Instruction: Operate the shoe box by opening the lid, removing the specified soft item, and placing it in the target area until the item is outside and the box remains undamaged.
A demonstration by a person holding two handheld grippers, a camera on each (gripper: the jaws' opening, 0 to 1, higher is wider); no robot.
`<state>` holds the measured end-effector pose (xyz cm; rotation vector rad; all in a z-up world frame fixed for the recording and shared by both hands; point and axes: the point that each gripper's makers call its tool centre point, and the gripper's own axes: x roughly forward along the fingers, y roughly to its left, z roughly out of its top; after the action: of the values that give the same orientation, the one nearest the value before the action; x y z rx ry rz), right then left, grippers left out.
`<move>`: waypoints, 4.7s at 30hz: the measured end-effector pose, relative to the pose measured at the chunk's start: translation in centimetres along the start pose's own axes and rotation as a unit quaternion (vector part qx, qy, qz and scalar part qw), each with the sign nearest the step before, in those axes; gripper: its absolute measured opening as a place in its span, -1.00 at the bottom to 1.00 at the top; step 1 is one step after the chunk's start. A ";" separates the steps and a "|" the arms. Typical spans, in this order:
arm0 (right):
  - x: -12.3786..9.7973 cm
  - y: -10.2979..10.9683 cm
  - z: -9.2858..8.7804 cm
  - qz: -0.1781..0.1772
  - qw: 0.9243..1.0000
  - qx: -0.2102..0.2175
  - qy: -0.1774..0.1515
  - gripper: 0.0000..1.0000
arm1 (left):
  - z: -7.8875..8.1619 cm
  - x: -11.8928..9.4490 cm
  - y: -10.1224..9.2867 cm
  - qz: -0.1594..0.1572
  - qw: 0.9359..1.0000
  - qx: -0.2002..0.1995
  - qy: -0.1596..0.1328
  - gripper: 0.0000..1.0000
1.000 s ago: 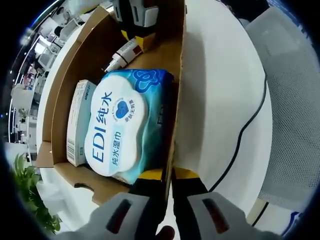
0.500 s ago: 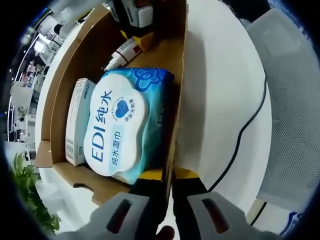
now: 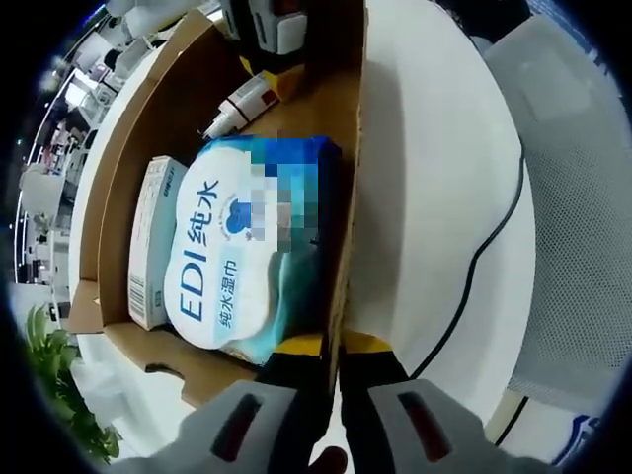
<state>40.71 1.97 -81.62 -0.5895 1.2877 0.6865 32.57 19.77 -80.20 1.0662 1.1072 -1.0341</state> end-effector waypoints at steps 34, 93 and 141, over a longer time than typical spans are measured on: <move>-10.2 -0.1 0.4 0.021 0.965 0.163 -0.204 -0.66 | -0.1 0.2 0.0 -0.012 1.000 -0.017 0.008 -0.96; -22.2 3.0 -4.5 -0.063 0.916 0.137 -0.373 -0.66 | -0.1 0.2 0.1 0.000 1.000 -0.007 0.013 -0.95; -28.9 -5.9 -16.6 -0.169 0.893 0.199 -0.367 -0.66 | 0.0 0.2 0.0 -0.004 0.999 -0.020 0.026 -0.95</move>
<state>30.27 -17.83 -56.22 -0.1638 0.5588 0.2828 32.61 19.78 -80.37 1.0627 1.1696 -0.9926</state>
